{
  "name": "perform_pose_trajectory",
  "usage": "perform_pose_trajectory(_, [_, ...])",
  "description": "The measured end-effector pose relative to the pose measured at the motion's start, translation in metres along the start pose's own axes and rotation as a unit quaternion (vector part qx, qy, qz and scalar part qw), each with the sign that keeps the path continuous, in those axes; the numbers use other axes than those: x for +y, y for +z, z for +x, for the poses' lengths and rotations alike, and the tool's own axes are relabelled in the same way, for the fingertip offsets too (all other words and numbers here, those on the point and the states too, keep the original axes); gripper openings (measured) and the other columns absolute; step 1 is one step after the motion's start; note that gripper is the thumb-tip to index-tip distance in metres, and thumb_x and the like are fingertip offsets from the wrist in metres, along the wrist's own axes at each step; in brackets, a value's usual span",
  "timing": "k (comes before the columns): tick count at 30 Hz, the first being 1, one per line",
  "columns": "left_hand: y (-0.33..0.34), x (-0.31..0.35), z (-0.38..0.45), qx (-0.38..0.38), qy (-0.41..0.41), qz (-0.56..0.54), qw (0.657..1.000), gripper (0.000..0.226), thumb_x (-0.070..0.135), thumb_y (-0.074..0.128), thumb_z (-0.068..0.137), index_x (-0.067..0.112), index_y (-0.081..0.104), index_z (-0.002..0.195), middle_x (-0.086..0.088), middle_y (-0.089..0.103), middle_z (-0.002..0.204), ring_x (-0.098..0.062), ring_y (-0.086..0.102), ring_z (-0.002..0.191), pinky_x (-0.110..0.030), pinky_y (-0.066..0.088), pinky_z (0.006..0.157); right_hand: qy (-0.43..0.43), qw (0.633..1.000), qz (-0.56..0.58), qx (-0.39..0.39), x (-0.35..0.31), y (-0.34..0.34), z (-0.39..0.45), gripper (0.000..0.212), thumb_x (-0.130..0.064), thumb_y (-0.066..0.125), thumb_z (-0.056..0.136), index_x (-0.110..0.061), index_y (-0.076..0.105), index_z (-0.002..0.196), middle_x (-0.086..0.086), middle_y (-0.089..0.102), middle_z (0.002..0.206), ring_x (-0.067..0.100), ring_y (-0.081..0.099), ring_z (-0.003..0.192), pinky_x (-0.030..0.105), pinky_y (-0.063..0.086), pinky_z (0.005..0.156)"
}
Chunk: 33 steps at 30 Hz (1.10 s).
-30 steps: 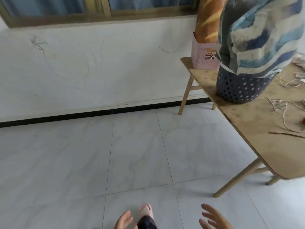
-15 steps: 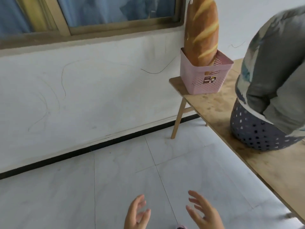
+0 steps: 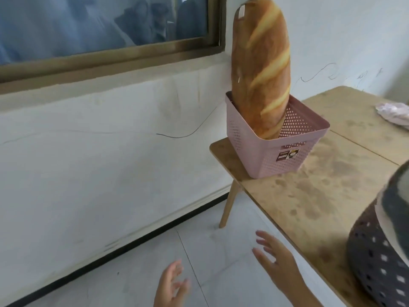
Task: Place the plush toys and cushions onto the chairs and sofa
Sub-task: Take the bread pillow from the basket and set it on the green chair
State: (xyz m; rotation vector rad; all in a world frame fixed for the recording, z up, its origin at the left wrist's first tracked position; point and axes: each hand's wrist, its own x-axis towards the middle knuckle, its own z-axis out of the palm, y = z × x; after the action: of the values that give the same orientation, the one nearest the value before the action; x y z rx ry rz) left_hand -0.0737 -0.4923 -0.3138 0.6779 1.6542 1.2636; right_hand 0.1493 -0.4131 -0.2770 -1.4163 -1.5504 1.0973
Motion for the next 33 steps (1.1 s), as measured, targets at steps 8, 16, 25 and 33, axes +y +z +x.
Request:
perform_pose_trajectory(8, [0.045,0.06,0.18,-0.146,-0.098,0.007,0.984,0.04,-0.006,0.054,0.084,0.007,0.045,0.12,-0.003,0.051,0.132,-0.015,0.051,0.117,-0.03,0.046,0.086,-0.023,0.986,0.056,0.154,-0.006,-0.006,0.122,0.051,-0.085,0.059,0.04,-0.061,0.061,0.084,-0.032,0.068,0.085,-0.005,0.066,0.08,0.004,0.049,0.07])
perform_pose_trajectory(16, [0.114,0.2,0.321,-0.258,0.174,0.108,0.944,0.041,0.027,0.052,0.063,0.028,0.048,0.104,0.004,0.056,0.114,0.0,0.057,0.096,-0.022,0.045,0.089,-0.071,0.934,0.067,0.345,-0.093,-0.047,0.261,0.021,-0.06,0.064,0.066,-0.054,0.062,0.086,-0.035,0.066,0.086,-0.015,0.061,0.08,-0.001,0.045,0.07])
perform_pose_trajectory(25, [0.263,0.344,0.394,-0.213,0.389,0.074,0.893,0.09,0.056,0.053,0.058,0.013,0.033,0.134,0.009,0.039,0.127,-0.001,0.036,0.119,-0.017,0.034,0.098,-0.008,0.944,0.096,0.315,-0.112,-0.115,0.432,0.017,-0.013,0.053,0.089,-0.025,0.062,0.096,-0.002,0.066,0.102,0.016,0.062,0.098,0.033,0.047,0.092])
perform_pose_trajectory(33, [0.303,0.347,0.406,-0.126,0.341,0.094,0.927,0.124,0.058,0.061,0.028,0.004,0.031,0.136,-0.018,0.036,0.141,-0.036,0.038,0.128,-0.043,0.036,0.103,0.072,0.96,0.2,0.182,-0.121,-0.163,0.522,0.031,-0.029,0.04,0.094,-0.019,0.044,0.124,-0.001,0.056,0.113,0.012,0.056,0.092,0.024,0.047,0.074])
